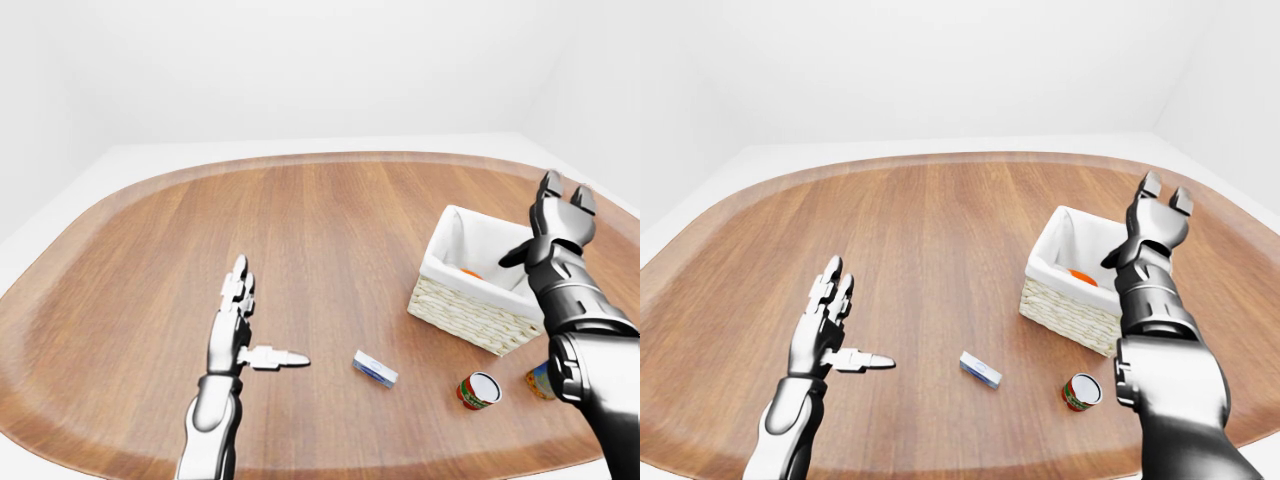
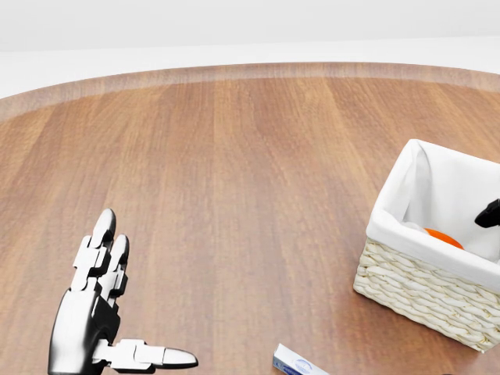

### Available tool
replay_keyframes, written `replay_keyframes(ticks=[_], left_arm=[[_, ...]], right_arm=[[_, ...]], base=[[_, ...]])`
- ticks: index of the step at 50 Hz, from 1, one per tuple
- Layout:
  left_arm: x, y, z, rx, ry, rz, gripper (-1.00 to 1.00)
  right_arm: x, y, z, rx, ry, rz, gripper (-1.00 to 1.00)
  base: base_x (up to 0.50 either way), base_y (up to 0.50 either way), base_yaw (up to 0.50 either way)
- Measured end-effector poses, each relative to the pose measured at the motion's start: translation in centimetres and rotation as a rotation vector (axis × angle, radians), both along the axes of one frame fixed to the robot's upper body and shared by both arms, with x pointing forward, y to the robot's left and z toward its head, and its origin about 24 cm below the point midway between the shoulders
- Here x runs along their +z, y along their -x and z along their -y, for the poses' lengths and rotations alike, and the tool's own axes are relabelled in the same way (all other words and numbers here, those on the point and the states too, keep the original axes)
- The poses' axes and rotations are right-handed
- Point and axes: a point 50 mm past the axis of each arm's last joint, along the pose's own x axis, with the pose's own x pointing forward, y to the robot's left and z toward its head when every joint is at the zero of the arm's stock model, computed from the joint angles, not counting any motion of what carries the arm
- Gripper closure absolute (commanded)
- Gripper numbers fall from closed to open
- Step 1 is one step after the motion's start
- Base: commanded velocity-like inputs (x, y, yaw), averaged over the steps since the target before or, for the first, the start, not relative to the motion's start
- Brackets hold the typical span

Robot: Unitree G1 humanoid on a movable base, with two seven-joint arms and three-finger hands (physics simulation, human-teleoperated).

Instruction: Pick up the ketchup, and put it in the basket.

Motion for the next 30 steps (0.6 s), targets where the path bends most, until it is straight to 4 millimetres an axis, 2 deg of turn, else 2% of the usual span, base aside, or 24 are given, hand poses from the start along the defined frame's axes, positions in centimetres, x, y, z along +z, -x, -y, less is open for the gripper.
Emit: replay_keyframes(ticks=[10, 17, 22, 30], left_arm=[[0.0, 0.1, 0.1, -0.003, -0.001, 0.001, -1.00], [-0.1, 0.1, 0.1, -0.004, -0.002, -0.001, -1.00], [-0.2, 0.1, 0.1, -0.005, -0.002, -0.004, -1.00], [-0.1, 0.1, 0.1, -0.005, -0.001, -0.003, -1.00]], right_arm=[[2.8, -0.1, 0.9, -0.021, 0.017, 0.100, -1.00], [5.8, -0.1, 1.0, 0.025, 0.028, 0.188, -1.00], [7.9, 0.3, -0.4, 0.145, 0.034, 0.237, -1.00], [8.8, 2.3, -4.5, 0.350, 0.077, 0.181, -1.00]], base=[[0.00, 0.00, 0.00], [0.00, 0.00, 0.00], [0.00, 0.00, 0.00], [0.00, 0.00, 0.00]])
